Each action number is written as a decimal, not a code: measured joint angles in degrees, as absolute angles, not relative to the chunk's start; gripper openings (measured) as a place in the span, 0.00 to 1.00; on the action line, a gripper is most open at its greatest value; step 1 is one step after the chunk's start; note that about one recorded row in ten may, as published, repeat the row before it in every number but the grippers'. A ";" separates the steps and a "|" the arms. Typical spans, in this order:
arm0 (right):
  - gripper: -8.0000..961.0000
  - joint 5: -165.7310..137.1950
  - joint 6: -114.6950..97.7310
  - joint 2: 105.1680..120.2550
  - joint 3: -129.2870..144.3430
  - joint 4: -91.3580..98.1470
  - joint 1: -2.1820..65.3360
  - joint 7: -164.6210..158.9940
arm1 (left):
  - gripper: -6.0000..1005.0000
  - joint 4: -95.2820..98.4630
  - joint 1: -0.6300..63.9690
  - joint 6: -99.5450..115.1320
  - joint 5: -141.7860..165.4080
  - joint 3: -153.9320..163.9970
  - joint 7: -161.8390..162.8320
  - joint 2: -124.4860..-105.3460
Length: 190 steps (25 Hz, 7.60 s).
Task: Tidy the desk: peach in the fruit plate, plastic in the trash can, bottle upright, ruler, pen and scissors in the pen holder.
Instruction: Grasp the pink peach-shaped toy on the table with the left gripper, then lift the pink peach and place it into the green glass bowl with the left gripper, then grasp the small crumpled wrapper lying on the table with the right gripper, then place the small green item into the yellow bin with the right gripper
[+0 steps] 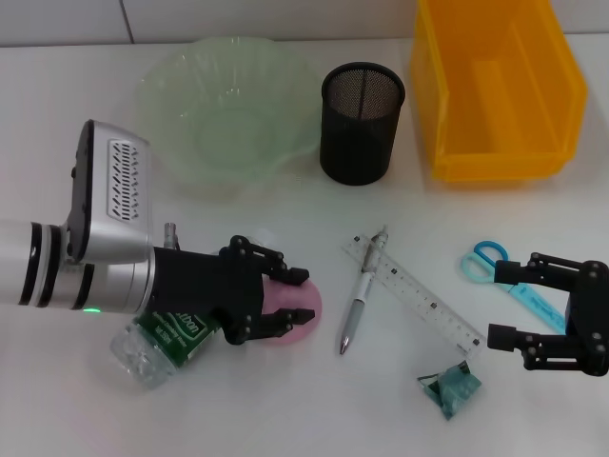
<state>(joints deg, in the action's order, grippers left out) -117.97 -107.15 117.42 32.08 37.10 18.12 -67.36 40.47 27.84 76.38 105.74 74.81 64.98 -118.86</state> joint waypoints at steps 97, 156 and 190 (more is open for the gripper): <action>0.87 -131.67 -120.65 117.42 44.29 87.49 28.52 -122.33 | 0.79 32.12 21.29 91.79 94.32 63.91 57.99 -118.35; 0.55 -144.17 -98.80 119.80 101.87 75.17 35.60 -126.84 | 0.78 32.61 22.41 90.70 96.50 63.98 58.00 -118.30; 0.30 -154.17 -76.54 119.02 61.06 79.46 38.79 -126.59 | 0.78 33.23 23.22 91.06 96.59 63.98 58.26 -118.39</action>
<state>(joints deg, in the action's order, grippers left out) -154.17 -76.54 119.02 61.06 79.46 38.79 -126.59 33.23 23.22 91.06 96.59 63.98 58.26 -118.39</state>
